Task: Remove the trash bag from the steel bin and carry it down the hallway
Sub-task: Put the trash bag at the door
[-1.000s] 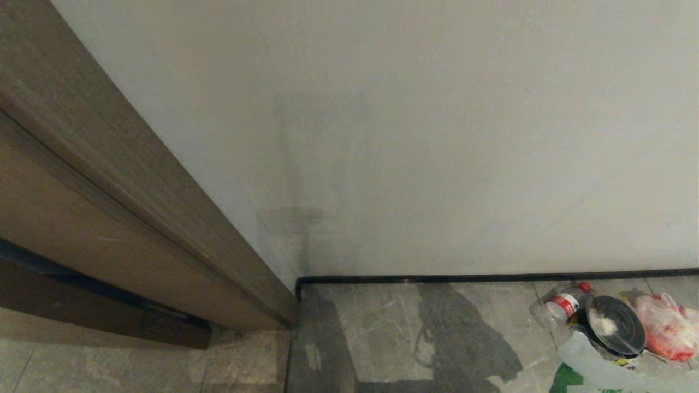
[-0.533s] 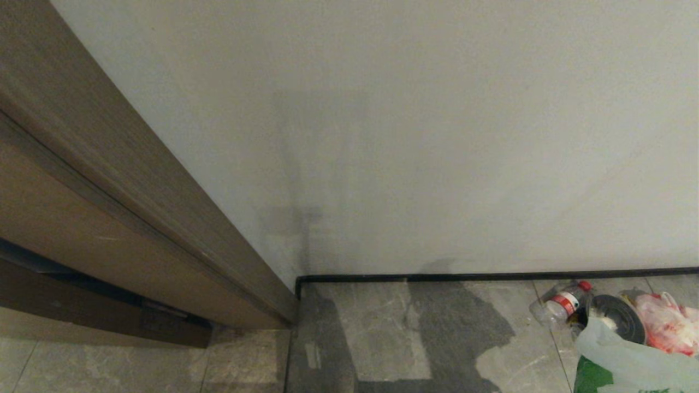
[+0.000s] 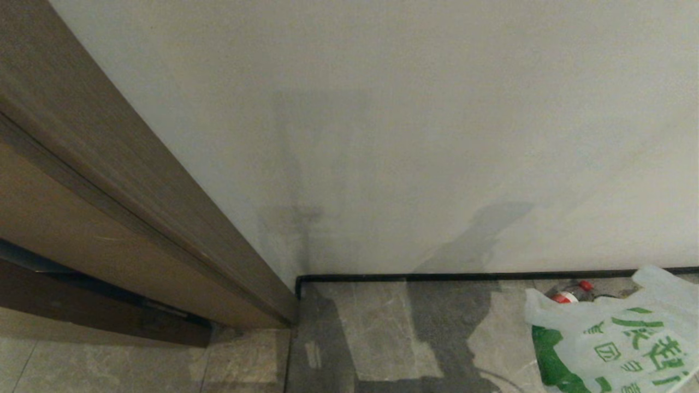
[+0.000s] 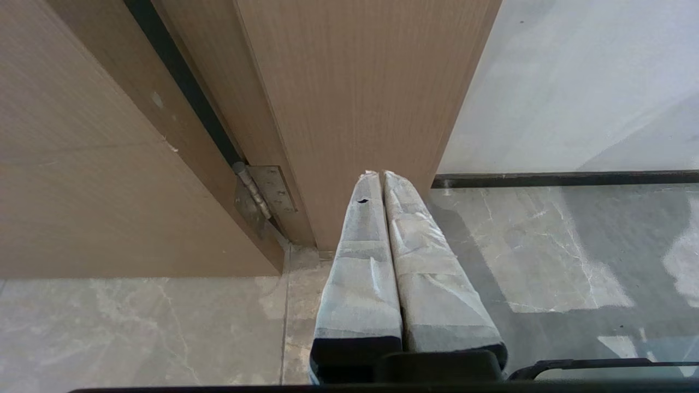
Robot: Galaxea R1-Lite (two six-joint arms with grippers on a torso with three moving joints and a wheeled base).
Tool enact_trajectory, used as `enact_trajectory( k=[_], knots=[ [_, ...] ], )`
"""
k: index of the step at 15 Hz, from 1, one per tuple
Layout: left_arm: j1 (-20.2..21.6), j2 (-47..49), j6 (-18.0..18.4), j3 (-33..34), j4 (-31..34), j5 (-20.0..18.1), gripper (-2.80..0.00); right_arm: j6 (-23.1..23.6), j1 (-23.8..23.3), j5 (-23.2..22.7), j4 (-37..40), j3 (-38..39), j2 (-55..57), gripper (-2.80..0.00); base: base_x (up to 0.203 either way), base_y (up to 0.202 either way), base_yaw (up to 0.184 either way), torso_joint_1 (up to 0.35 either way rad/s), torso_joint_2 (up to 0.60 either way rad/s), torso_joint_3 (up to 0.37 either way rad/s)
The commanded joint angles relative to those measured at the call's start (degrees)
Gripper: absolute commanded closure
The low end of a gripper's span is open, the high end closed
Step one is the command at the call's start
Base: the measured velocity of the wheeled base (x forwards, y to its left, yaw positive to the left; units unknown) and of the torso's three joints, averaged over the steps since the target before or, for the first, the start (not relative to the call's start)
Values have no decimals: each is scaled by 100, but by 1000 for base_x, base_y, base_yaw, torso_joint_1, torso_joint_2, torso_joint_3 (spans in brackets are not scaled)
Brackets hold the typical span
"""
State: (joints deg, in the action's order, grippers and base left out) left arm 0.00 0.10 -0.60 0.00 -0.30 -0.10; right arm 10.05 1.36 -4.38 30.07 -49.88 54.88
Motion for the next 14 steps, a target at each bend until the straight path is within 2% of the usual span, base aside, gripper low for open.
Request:
enact_trajectory(
  k=[1, 5, 8, 10, 11, 14],
  knots=[
    [0, -1, -2, 0, -5, 1, 0, 34, 193, 101, 25, -216, 1179, 0, 0, 0, 0, 0, 0, 0],
    [0, -1, -2, 0, -5, 1, 0, 58, 423, 257, -651, -257, 1821, 0, 0, 0, 0, 0, 0, 0],
    [0, -1, -2, 0, -5, 1, 0, 51, 933, 585, -1014, -364, 2309, 0, 0, 0, 0, 0, 0, 0],
    [0, -1, -2, 0, -5, 1, 0, 34, 1092, 756, -1138, -310, 2567, 0, 0, 0, 0, 0, 0, 0],
    [0, -1, -2, 0, -5, 1, 0, 34, 1110, 770, -1186, -259, 2689, -280, 0, 0, 0, 0, 0, 0],
    [0, -1, -2, 0, -5, 1, 0, 50, 1312, 871, -1666, -273, 3012, -280, 0, 0, 0, 0, 0, 0]
  ],
)
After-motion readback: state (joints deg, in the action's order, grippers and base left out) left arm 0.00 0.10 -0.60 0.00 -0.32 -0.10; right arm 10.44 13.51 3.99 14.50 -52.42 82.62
